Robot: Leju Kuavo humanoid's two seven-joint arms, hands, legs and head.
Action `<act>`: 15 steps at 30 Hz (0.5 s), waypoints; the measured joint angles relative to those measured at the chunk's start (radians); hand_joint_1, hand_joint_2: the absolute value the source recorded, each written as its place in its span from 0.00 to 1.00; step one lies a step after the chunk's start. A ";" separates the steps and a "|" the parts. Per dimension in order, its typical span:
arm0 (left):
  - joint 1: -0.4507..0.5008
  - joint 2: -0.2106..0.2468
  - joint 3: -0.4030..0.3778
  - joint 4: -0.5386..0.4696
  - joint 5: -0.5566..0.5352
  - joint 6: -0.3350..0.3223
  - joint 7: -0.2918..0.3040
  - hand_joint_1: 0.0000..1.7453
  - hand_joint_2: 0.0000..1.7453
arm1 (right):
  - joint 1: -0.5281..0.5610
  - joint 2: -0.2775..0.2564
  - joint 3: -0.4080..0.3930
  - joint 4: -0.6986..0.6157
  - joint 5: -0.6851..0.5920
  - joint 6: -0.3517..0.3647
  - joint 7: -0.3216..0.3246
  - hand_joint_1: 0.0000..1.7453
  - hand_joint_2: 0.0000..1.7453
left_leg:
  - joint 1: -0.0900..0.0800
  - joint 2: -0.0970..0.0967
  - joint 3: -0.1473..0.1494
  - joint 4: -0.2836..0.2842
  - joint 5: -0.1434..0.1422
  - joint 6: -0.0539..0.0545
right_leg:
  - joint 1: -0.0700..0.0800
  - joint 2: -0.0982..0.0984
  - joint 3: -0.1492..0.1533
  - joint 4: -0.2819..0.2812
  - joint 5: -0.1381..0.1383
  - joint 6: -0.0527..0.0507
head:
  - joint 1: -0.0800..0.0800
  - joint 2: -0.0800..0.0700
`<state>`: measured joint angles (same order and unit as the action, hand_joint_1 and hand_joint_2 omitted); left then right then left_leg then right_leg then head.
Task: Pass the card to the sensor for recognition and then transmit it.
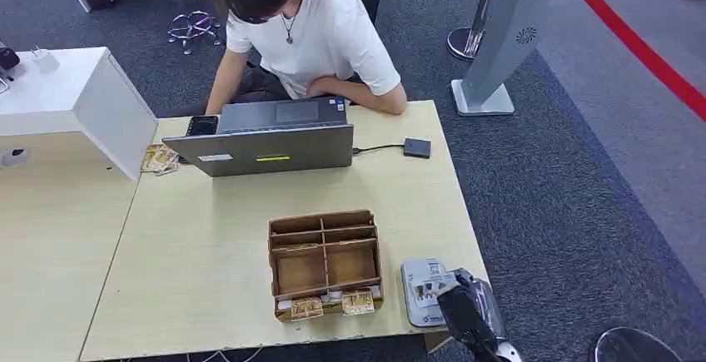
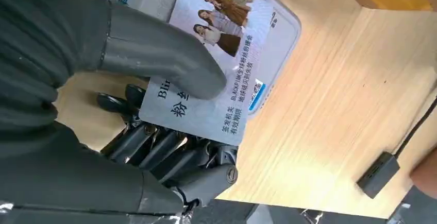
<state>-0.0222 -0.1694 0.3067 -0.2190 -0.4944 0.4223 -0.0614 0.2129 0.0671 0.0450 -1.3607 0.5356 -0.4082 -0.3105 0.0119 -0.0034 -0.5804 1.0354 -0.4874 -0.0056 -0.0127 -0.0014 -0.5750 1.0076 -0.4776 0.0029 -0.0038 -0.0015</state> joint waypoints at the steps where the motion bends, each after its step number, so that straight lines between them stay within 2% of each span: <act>1: 0.000 0.000 0.000 0.000 0.000 0.000 0.000 0.00 0.00 | -0.001 0.000 -0.001 0.002 0.000 0.000 0.000 1.00 1.00 | 0.000 0.000 0.000 0.000 0.000 0.000 | 0.000 0.000 0.000 0.000 0.000 0.000 | 0.000 0.000; 15: 0.000 0.000 0.001 0.000 -0.011 0.000 0.000 0.00 0.00 | -0.017 0.007 -0.015 0.022 0.065 -0.021 0.000 1.00 1.00 | 0.000 0.000 0.000 0.000 0.000 0.000 | 0.000 0.000 0.000 0.000 0.000 0.000 | 0.000 0.000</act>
<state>-0.0223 -0.1694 0.3075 -0.2190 -0.5055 0.4223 -0.0618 0.1962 0.0740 0.0298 -1.3390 0.6009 -0.4296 -0.3105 0.0119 -0.0034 -0.5803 1.0354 -0.4874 -0.0055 -0.0127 -0.0014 -0.5749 1.0075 -0.4776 0.0029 -0.0038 -0.0015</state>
